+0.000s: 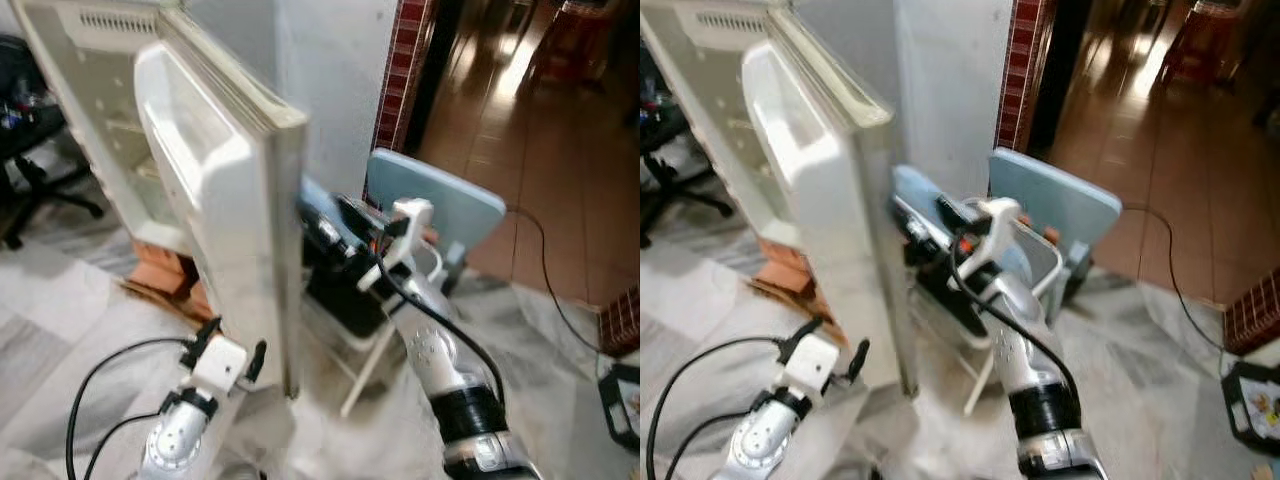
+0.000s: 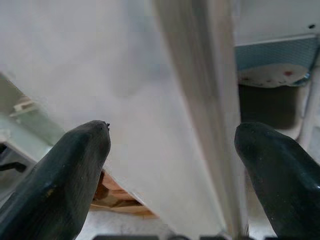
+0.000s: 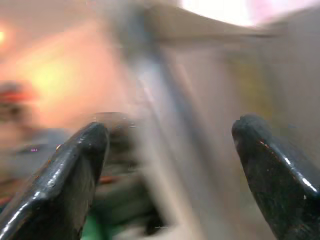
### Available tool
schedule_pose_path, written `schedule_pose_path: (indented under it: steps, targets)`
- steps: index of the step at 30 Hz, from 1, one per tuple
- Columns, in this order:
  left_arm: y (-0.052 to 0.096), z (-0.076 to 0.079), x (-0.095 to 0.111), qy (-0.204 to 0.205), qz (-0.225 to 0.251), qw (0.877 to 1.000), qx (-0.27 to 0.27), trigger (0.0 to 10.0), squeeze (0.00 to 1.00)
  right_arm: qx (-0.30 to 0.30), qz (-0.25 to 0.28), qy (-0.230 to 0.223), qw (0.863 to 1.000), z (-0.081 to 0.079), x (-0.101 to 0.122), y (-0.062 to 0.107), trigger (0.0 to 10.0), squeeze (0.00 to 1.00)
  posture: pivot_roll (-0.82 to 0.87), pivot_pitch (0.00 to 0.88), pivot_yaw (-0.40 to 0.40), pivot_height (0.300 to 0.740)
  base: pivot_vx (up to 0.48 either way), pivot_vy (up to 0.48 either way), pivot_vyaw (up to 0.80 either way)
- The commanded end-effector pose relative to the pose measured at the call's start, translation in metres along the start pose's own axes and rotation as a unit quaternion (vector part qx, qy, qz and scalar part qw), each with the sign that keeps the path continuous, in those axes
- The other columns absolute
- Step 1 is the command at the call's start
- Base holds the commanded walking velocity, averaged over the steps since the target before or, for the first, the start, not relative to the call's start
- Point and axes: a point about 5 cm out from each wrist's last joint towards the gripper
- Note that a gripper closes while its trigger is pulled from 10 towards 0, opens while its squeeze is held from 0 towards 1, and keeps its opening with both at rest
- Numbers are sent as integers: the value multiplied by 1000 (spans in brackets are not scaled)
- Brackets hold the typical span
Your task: Restocking fridge
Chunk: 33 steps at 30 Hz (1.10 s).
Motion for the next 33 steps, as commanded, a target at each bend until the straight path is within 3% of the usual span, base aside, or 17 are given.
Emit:
schedule_pose_path:
  steps: [1,6,17,19,22,26,27,30,31,33]
  targets:
    - [1,-1,-1,-7,-8,1000,0,10000,0,42,-32,-36,998,-6,-5,10,10000,0,68,0,-36,740,0,0,0]
    - [-1,-2,0,-11,-8,1000,1,10000,0,-27,-77,-16,997,17,-18,29,10000,0,71,0,-33,740,0,0,0]
    - [-3,-5,0,-16,-12,1000,1,10000,0,-40,-125,-16,991,17,-31,40,10000,0,78,0,-33,740,0,0,0]
    - [-3,-6,0,-16,-14,1000,7,10000,0,-52,-138,1,989,23,-34,42,10000,0,81,0,-34,740,0,0,0]
    - [1,-21,-8,1,-47,996,77,10000,0,-132,-147,67,978,44,-37,47,10000,0,83,0,-36,740,0,0,0]
    - [9,-50,-31,38,-120,974,189,10000,0,-194,-143,83,967,59,-37,57,10000,0,89,0,-41,740,0,0,0]
    - [9,-50,-31,38,-120,974,189,10000,0,-194,-143,83,967,59,-37,57,10000,0,89,0,-41,740,0,0,0]
    - [33,-79,-65,32,-207,938,276,10000,0,-249,-126,111,954,69,-31,64,10000,0,100,0,-46,740,0,0,0]
    - [33,-79,-65,32,-207,938,276,10000,0,-249,-126,111,954,69,-31,64,10000,0,100,0,-46,740,0,0,0]
    - [43,-85,-78,40,-240,924,295,10000,0,-265,-120,121,949,73,-28,65,10000,0,101,0,-46,740,0,0,0]
Point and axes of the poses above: a point about 5 cm out from each wrist's last joint towards the gripper, its own y axis pointing back from the gripper into the wrist, its own x axis along the axis of the wrist's last joint, z = x × y, and after that the axes turned 15 degrees about -y, right-handed
